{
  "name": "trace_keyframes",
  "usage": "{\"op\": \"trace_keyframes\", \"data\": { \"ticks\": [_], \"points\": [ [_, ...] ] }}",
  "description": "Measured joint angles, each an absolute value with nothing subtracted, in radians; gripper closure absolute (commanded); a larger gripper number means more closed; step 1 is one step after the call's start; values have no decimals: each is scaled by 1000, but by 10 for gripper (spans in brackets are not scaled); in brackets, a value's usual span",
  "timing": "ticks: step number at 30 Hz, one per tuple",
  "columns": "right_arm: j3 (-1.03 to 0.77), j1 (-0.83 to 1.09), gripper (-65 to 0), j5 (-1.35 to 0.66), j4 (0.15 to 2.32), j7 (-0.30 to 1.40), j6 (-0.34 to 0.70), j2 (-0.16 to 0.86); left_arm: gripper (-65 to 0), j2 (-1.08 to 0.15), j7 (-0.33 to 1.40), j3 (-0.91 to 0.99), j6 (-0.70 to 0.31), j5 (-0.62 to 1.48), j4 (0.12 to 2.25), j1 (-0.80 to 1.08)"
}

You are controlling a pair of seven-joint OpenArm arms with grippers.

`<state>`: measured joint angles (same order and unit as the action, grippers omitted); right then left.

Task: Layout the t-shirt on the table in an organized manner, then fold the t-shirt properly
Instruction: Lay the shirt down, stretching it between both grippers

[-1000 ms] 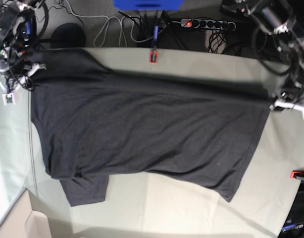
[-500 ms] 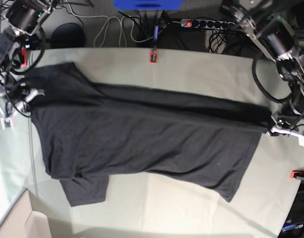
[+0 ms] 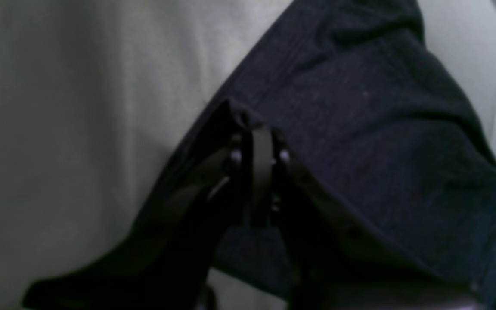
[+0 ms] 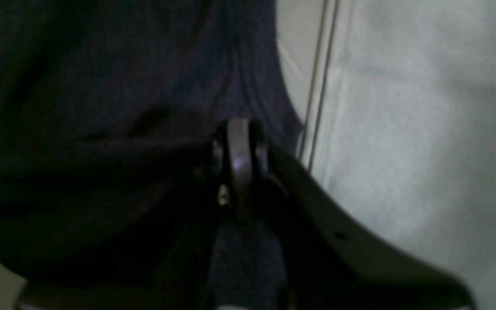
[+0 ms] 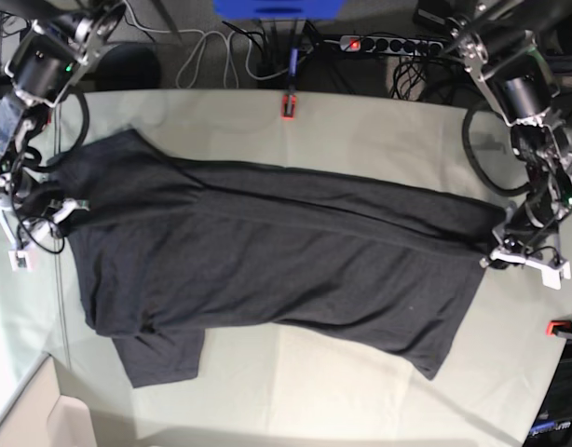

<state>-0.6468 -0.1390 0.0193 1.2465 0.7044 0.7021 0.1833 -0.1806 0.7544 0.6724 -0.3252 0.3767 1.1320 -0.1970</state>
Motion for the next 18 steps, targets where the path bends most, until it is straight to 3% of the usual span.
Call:
{"op": "trace_keyframes", "data": {
  "ticks": [10,14,18],
  "points": [
    [-649,-179,-9,22,1165,707,702,202,-25,-222,757,670,-326,376,1044,-198],
    [-649,-179,-145,22,1165,707,702,202,-166,-239,746,680,-324,373,981,-200],
    [-655,-179,-285,21,1165,707,702,205,-392,-240,744,672,-326,381,978,-200]
  ]
}}
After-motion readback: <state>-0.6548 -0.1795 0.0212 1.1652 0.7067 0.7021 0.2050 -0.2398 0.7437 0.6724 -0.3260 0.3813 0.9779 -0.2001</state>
